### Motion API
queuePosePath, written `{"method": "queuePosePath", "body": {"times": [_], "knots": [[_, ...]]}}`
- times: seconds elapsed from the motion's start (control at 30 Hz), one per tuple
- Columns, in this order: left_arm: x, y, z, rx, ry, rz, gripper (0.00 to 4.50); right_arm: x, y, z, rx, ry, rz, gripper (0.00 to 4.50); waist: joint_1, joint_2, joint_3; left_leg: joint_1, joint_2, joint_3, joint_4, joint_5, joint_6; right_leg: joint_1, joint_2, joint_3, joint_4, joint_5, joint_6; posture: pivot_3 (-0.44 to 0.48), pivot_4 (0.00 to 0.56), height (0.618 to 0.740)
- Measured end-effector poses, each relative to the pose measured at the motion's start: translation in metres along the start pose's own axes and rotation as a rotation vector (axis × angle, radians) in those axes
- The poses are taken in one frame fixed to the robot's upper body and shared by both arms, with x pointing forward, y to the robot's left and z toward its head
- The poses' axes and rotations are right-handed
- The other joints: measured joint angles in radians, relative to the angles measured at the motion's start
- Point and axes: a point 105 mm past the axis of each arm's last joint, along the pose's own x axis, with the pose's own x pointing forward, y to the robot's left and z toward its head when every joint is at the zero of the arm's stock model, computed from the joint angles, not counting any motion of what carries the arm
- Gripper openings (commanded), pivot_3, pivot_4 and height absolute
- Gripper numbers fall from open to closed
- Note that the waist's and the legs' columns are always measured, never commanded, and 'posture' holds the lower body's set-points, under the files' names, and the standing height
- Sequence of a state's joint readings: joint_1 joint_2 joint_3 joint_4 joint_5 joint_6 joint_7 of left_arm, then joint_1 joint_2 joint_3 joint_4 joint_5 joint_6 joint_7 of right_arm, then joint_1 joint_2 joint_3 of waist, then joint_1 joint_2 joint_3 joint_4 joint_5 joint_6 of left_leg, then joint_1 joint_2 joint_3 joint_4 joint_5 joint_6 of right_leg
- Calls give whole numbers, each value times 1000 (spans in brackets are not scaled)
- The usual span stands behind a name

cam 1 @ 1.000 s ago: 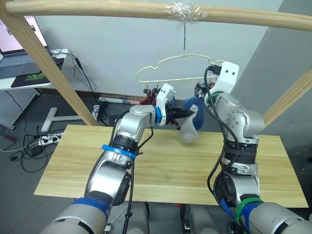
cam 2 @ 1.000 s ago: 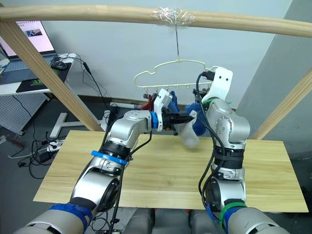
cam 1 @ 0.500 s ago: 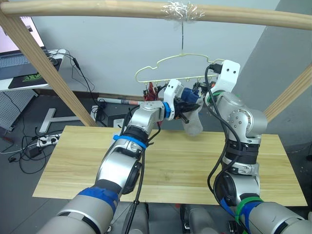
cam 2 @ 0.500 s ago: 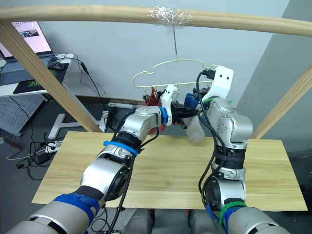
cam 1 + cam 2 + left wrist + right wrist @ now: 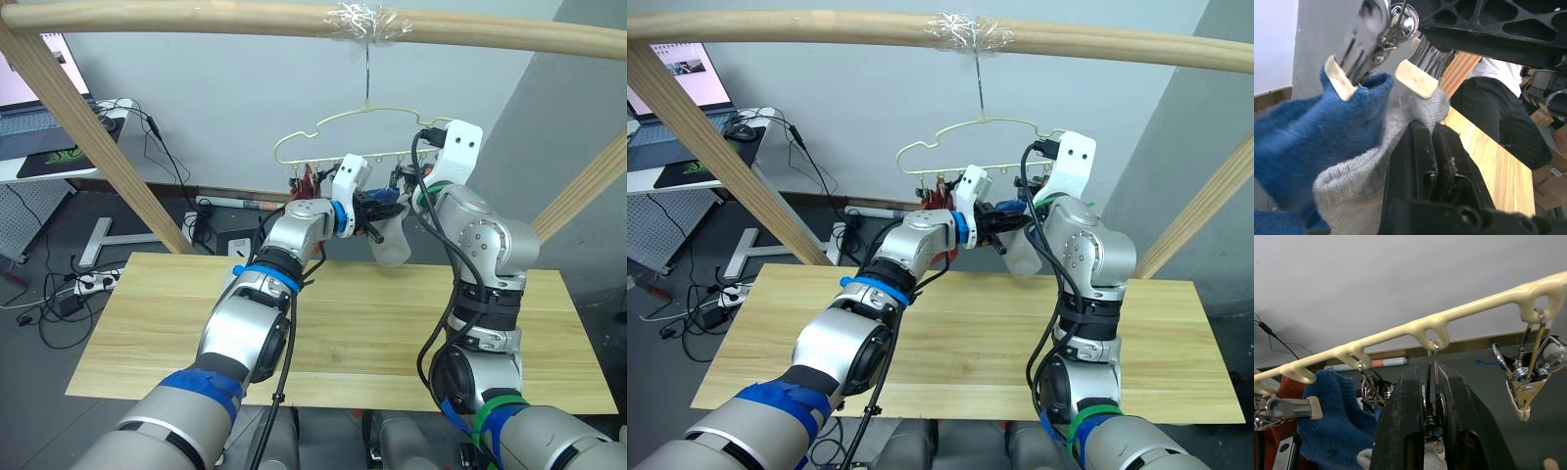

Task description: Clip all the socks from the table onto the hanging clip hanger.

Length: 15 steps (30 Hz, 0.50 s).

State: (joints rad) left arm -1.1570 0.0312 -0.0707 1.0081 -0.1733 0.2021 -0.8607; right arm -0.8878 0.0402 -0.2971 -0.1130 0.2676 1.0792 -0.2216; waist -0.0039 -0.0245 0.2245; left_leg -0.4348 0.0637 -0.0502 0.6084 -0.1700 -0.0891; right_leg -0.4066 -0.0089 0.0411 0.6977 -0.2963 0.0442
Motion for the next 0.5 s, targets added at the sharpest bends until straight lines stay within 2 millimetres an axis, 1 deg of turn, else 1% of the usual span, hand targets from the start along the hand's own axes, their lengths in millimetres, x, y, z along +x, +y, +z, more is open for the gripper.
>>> {"method": "queuePosePath", "body": {"times": [0.13, 0.27, 0.5], "knots": [[2, 0, 0, 0, -2, 7, 34, 0, 0, 0, 0, 1, 0, 113, 0, 0, 0, 0, 0, 0, 0, 0, 0, 0, 0, 0, 0, 0, 0, 55, 157, 740], [2, 4, 8, -6, -19, 26, 34, -1, 0, 1, -1, -2, 2, 113, 0, 0, 0, 0, 0, 0, 0, 0, 0, 0, 0, 0, 0, 0, 0, 55, 157, 740], [2, 4, 8, -13, -31, 30, 34, -1, 1, 1, -1, -2, 3, 113, 0, 0, 0, 0, 0, 0, 0, 0, 0, 0, 0, 0, 0, 0, 0, 57, 157, 740]]}}
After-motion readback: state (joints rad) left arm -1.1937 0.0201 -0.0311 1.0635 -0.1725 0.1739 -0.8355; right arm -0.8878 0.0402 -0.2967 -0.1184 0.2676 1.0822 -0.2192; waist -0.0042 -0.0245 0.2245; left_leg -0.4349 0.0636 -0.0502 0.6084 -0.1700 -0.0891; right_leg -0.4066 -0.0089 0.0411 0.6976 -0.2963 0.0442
